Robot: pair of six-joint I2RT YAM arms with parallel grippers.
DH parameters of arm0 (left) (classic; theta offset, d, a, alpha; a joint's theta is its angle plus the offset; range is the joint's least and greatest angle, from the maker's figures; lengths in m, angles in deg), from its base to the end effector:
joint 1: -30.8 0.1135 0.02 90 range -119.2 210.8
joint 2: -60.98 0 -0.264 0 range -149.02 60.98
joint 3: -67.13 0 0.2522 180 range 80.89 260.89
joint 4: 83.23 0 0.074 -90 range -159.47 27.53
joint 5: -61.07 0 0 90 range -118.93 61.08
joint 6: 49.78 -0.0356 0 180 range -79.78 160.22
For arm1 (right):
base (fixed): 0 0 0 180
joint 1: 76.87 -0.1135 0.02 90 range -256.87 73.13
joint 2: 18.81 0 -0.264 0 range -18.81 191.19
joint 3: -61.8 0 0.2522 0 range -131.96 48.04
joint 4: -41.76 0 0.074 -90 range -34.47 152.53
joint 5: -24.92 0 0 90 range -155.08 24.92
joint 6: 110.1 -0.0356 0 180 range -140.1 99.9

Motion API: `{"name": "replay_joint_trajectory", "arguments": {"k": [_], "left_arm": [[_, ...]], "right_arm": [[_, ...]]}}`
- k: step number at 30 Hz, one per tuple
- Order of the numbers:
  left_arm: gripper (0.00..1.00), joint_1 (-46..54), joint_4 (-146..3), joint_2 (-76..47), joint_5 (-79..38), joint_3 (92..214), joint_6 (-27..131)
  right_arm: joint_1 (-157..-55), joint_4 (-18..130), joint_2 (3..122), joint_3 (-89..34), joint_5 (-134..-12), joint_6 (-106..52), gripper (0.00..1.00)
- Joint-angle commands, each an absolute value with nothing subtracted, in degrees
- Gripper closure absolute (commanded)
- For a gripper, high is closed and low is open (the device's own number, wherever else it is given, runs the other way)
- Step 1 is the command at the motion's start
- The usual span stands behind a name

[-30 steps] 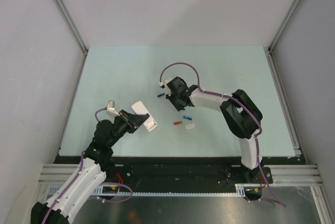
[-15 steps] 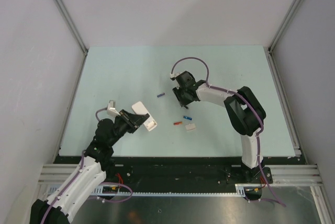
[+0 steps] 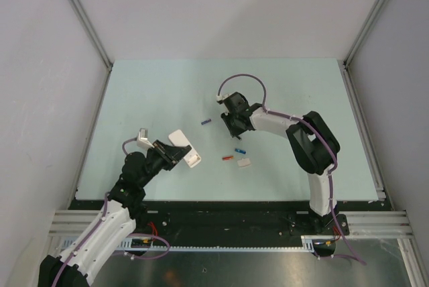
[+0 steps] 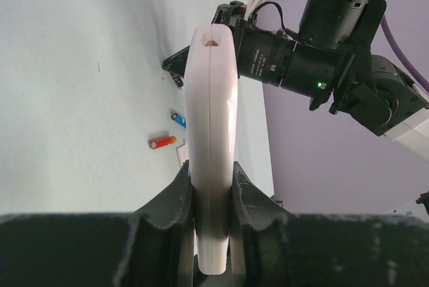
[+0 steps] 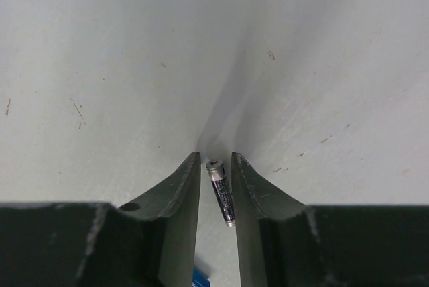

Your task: Load the batteries into the remote control

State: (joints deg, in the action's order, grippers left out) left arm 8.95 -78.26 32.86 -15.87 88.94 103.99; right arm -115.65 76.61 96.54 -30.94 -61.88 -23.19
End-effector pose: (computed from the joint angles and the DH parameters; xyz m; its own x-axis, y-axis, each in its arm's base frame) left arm 0.1310 -0.0612 0.1890 -0.5900 -0.7049 -0.3938 0.0883 0.4285 -0.8992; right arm 0.3324 0.2645 0.1628 -0.6887 -0.4843 -0.5396 -0.5656 0.8245 -0.0180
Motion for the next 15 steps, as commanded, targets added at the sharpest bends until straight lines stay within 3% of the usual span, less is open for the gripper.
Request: {"name": "replay_joint_trajectory", "arguments": {"k": [1,4,8,15], "left_arm": [[1.0,8.91,-80.1,32.77,-16.36,91.79,102.63],[1.0,8.91,-80.1,32.33,-16.01,91.96,102.62],[1.0,8.91,-80.1,31.54,-15.65,92.4,102.54],[1.0,9.0,-80.36,28.03,-14.16,94.6,101.84]], "right_arm": [[-115.98,79.43,97.3,-32.03,-60.52,-23.96,0.72],[-115.98,79.61,97.04,-31.94,-59.99,-24.23,0.8],[-116.15,79.35,95.46,-32.03,-59.46,-24.84,1.0],[-117.21,79.87,89.13,-32.03,-57.53,-26.51,1.0]]}}
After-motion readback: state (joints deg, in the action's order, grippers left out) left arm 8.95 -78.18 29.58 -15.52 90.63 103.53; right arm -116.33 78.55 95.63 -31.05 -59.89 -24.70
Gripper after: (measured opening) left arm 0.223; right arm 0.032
